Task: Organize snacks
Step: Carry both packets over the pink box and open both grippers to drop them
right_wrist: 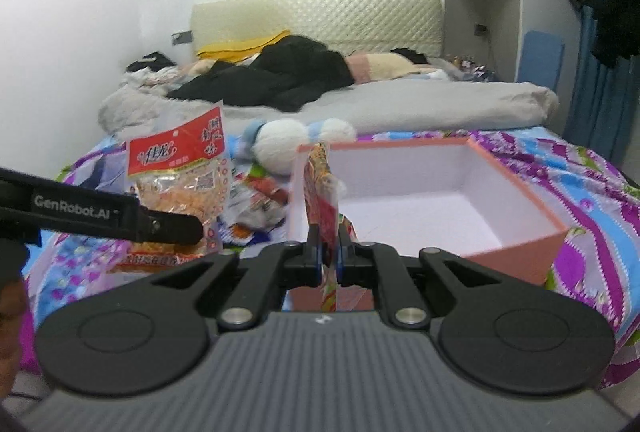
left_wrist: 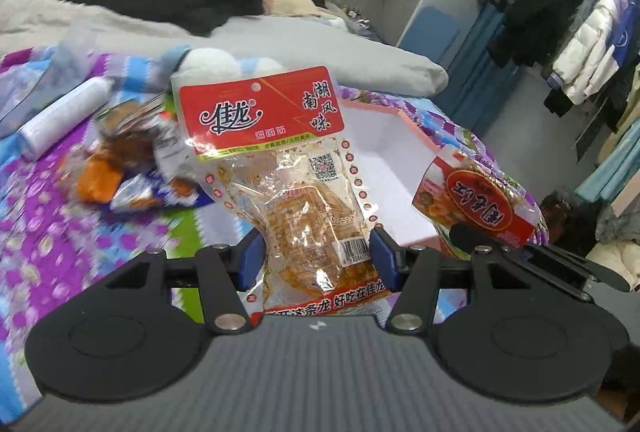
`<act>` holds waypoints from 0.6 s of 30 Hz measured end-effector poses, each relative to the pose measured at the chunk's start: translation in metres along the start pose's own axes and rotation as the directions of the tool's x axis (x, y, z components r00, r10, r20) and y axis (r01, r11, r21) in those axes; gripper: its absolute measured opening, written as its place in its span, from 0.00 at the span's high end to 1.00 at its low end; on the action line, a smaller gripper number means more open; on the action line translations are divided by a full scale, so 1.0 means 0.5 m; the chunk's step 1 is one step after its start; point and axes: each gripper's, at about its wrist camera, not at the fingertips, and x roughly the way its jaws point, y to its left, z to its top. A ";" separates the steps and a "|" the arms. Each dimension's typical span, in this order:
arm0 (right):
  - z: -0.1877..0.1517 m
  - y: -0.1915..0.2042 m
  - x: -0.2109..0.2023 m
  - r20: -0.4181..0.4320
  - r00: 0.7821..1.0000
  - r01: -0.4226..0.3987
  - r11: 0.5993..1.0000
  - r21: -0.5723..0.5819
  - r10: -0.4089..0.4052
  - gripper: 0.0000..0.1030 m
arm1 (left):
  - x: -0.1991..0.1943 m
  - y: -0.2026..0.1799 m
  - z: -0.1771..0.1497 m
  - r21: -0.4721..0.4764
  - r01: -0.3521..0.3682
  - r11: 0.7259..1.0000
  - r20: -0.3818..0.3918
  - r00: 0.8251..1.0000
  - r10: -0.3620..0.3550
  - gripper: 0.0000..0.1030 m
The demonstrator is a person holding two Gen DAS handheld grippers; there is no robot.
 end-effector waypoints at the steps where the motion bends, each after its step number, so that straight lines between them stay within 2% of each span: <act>1: 0.009 -0.013 0.010 0.002 1.000 0.008 1.000 0.005 -0.008 0.91 | 0.013 -0.009 0.013 0.010 0.008 1.000 0.002 1.000 -0.008 0.40; 8: 0.049 -0.085 0.071 0.000 0.998 0.055 0.998 0.032 -0.055 0.91 | 0.123 -0.053 0.097 0.023 0.052 0.998 -0.029 0.998 -0.051 0.40; 13: 0.061 -0.137 0.142 -0.057 0.996 0.067 0.996 0.057 -0.063 0.90 | 0.213 -0.064 0.139 0.015 0.040 0.999 -0.080 0.996 -0.039 0.39; 18: 0.056 -0.178 0.197 -0.121 0.992 0.042 0.995 0.090 -0.031 0.90 | 0.282 -0.069 0.170 0.020 0.015 1.000 -0.117 0.993 -0.013 0.39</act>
